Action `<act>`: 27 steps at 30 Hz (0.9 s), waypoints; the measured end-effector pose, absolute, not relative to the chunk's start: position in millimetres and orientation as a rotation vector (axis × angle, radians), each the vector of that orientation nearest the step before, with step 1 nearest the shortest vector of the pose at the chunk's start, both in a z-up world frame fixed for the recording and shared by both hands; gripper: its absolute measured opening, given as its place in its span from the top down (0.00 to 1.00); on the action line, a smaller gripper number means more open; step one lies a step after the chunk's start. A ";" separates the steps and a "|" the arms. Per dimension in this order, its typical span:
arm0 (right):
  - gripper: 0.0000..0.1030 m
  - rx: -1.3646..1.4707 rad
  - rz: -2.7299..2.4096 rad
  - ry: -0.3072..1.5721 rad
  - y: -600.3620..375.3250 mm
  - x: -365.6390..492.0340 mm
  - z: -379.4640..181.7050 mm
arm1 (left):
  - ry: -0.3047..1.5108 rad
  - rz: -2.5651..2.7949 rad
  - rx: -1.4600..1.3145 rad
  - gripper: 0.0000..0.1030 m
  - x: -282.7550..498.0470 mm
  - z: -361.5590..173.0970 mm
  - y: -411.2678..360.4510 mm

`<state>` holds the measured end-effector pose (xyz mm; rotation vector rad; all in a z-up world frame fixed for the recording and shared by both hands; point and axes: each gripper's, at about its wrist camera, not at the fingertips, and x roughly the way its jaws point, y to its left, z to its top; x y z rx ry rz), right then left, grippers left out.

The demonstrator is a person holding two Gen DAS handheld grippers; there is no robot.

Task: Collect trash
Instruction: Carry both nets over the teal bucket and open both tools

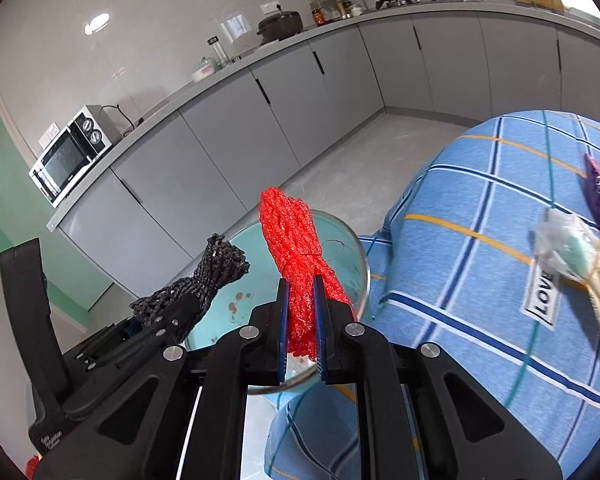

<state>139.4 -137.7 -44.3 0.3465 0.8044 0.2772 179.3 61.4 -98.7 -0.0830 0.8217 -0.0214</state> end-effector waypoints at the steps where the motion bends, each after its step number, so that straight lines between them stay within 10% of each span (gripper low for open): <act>1: 0.88 0.344 0.275 0.809 -134.5 142.7 -46.8 | 0.827 -0.019 -0.083 0.73 180.6 -100.4 61.9; 27: 0.85 0.366 0.246 0.908 -111.6 189.4 -88.9 | 0.928 0.008 -0.072 0.73 214.7 -139.6 61.5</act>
